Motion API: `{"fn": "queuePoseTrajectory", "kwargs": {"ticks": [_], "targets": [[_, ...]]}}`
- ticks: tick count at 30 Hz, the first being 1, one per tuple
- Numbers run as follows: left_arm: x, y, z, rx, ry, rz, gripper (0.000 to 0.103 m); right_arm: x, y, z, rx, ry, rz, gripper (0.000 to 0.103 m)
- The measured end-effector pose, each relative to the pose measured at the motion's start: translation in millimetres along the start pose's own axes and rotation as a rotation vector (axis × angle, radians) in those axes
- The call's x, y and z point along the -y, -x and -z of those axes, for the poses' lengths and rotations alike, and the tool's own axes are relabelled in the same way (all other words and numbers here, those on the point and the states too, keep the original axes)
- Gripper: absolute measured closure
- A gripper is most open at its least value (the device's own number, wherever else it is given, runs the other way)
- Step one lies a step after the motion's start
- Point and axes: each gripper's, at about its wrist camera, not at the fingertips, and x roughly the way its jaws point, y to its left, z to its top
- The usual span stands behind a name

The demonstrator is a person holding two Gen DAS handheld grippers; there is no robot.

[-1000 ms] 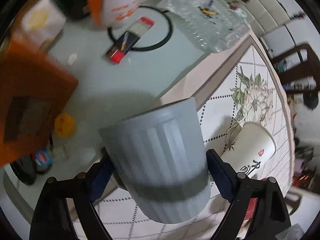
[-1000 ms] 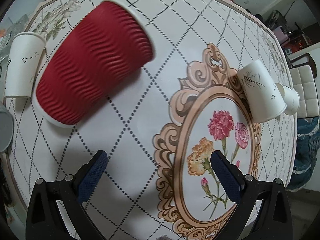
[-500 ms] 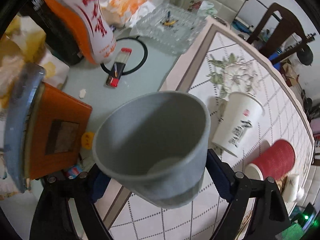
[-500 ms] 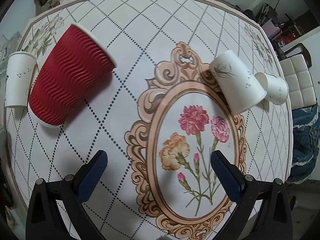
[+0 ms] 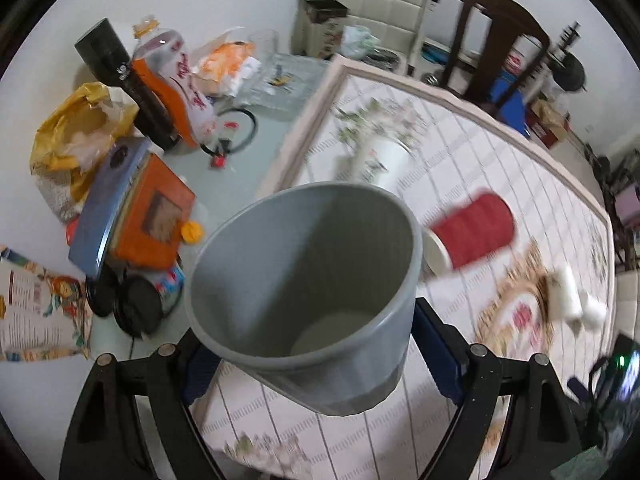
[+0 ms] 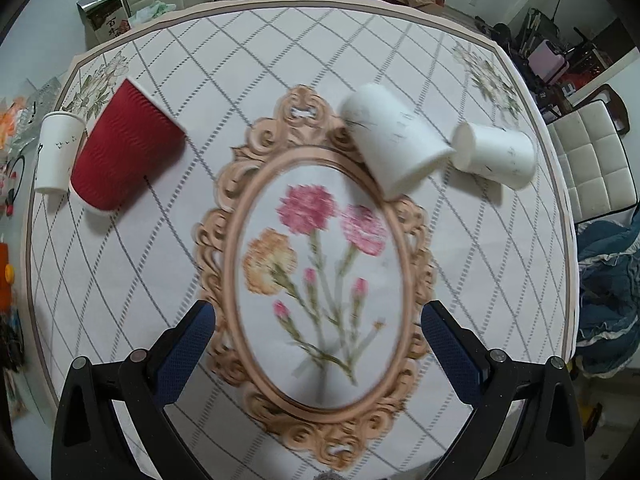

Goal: Flip cup upright
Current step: 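Lift the grey mug with the left tool and rotate it opening-up, then carry the upright grey mug with the left tool toward the right tool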

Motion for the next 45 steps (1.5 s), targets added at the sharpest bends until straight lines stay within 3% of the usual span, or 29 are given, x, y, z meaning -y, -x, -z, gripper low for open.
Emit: {"fn": "queuePoseTrajectory", "kwargs": {"ticks": [8, 16, 26, 34, 37, 45], "targets": [[79.1, -15.3, 78.4, -0.138, -0.180, 0.043, 0.017, 61.2, -14.0, 32.1, -0.050, -0.033, 0.009, 0.000], [154.6, -85.2, 133.3, -0.381, -0.325, 0.110, 0.017, 117.1, -34.9, 58.4, -0.103, -0.098, 0.043, 0.000], [218.9, -115.7, 133.4, -0.362, -0.461, 0.047, 0.017, 162.1, -49.5, 68.3, -0.118, -0.165, 0.079, 0.000], [231.0, -123.3, 125.9, -0.372, -0.402, 0.069, 0.014, 180.7, -58.1, 69.7, -0.123, -0.183, 0.083, 0.000], [228.8, -119.9, 121.2, -0.367, -0.385, 0.085, 0.002, 179.4, -58.6, 67.5, -0.124, -0.184, 0.077, 0.000], [209.3, -101.0, 103.7, -0.339, -0.345, 0.082, 0.001, 177.9, -60.4, 61.8, -0.122, -0.174, 0.048, 0.000]]}}
